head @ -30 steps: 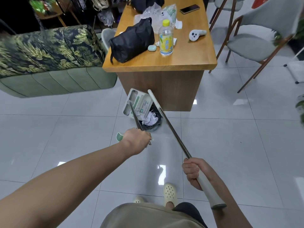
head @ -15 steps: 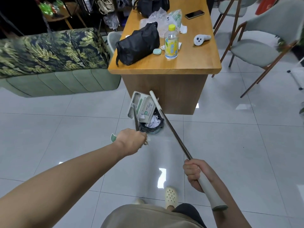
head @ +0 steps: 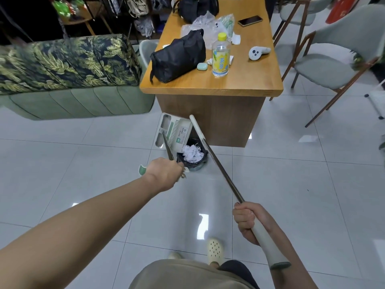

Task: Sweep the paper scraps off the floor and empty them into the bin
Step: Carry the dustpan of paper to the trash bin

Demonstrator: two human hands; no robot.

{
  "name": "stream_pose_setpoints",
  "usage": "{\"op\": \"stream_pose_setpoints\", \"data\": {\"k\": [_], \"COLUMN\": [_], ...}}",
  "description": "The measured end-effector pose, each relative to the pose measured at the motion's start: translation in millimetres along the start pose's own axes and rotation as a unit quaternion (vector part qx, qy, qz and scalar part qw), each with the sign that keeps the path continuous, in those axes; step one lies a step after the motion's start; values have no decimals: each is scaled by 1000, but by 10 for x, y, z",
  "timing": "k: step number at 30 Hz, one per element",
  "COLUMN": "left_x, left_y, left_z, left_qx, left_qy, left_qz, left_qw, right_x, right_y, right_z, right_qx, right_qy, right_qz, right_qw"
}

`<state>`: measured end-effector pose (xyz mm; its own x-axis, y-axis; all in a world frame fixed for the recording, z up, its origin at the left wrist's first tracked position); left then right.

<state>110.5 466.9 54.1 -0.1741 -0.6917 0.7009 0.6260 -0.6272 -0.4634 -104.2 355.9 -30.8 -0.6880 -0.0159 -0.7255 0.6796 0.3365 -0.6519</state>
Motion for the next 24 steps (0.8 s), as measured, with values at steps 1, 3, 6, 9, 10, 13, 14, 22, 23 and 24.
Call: {"op": "stream_pose_setpoints", "data": {"k": [1, 3, 6, 9, 10, 13, 14, 22, 23, 24], "left_x": [0, -12, -81, -178, -226, -427, -524, -1465, -1575, -1684], "left_y": [-8, -46, -131, -238, -283, -469, -551, -1512, -1629, -1741], "left_z": [39, 133, 348, 538, 589, 772, 845, 1294, 1321, 1341], "left_qx": [12, 42, 97, 140, 155, 214, 237, 409, 421, 430], "left_qy": [-12, -49, -127, -185, -207, -284, -307, -481, -491, -498], "left_qz": [-2, -7, -22, -28, -27, -23, -20, -21, -19, -16], "left_qw": [1000, 998, 987, 972, 966, 934, 922, 775, 762, 753], "right_x": [-47, -177, -396, -563, -613, -750, -789, -1069, -1106, -1139], "right_y": [-8, -17, 7, 83, 118, 244, 290, 716, 787, 872], "right_z": [-10, -51, -149, -244, -273, -360, -404, -999, -1121, -1245], "right_qx": [-3, -15, -32, -37, -38, -49, -60, -139, -154, -166], "right_qy": [2, 4, -8, -23, -30, -56, -64, -154, -169, -181], "right_qz": [0, 8, 20, 23, 23, 20, 17, -22, -29, -36], "right_qw": [1000, 1000, 999, 999, 999, 997, 996, 978, 973, 969]}}
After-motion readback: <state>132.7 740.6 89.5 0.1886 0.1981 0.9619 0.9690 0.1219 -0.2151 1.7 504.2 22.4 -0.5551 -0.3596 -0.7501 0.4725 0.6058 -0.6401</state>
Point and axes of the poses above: each hand's wrist, its own y-axis towards the middle knuckle, its own x-axis out of the back of the hand, z = x × y, the point moved 9 cm from there along y, towards the middle knuckle, and after that the axes turned 15 degrees about y, right-handed, at the moved point
